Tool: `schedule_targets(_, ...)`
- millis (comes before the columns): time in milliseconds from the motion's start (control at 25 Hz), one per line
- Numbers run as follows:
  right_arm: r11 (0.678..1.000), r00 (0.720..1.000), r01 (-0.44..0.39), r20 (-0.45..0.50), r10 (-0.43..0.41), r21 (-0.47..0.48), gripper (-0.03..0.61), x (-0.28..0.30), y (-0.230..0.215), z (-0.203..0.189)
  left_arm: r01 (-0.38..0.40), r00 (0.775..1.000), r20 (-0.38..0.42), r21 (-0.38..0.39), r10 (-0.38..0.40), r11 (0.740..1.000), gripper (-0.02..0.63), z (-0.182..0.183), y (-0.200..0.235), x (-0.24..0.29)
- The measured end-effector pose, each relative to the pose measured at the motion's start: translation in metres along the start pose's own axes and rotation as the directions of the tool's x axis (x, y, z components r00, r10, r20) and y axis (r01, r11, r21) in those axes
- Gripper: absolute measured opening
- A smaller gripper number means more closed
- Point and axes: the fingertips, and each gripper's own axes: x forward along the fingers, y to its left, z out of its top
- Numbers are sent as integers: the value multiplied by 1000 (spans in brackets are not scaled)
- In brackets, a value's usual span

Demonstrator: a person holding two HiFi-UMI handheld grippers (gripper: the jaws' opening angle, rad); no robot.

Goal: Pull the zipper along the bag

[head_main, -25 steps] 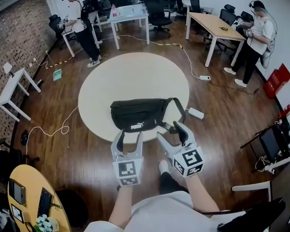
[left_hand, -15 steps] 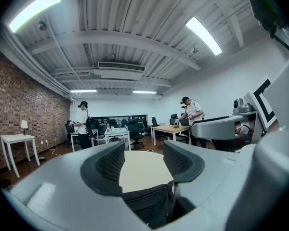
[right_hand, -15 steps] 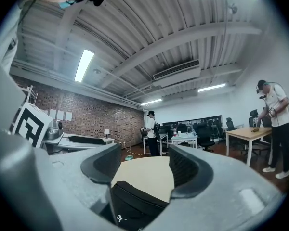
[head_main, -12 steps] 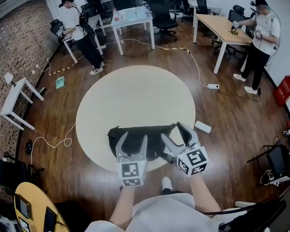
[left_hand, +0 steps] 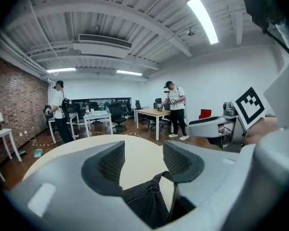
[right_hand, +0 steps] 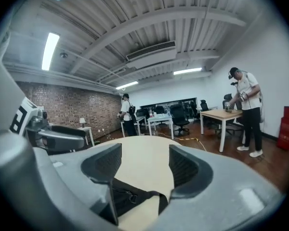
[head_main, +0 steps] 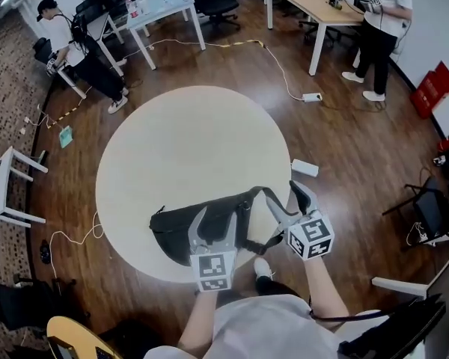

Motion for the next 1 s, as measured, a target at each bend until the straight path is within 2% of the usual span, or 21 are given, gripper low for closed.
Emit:
schedule_targets(80,1000,997,27,-74,-27,-7,295,8,-17,-28,37,999,-38,15,-36,999,272,-11,-10,16)
schedule_targets(160,1000,987,17,-161,-21,-24,295,20,-25,-58,74,994,-80,24,-72,997,272,-22,-19,28)
schedule_targets(280,997,958,-51,-286,33,-53,295,43,-22,-106,110,985,-139,22,-106,994,272,-44,-25,40)
schedule_targets(480,983,892,-164,-436,115,-77,294,88,-17,-171,160,960,-239,26,-150,987,272,-80,-40,50)
schedule_targets(840,978,841,-169,-535,79,-122,248,139,-20,-227,184,916,-363,-7,-174,983,255,-133,-57,57)
schedule_targets(920,974,819,-180,-569,73,-135,245,142,-23,-237,188,908,-380,-8,-177,982,255,-140,-60,59)
schedule_targets(1000,976,805,-192,-585,98,-102,239,145,-22,-242,190,901,-395,-13,-179,982,252,-148,-62,61)
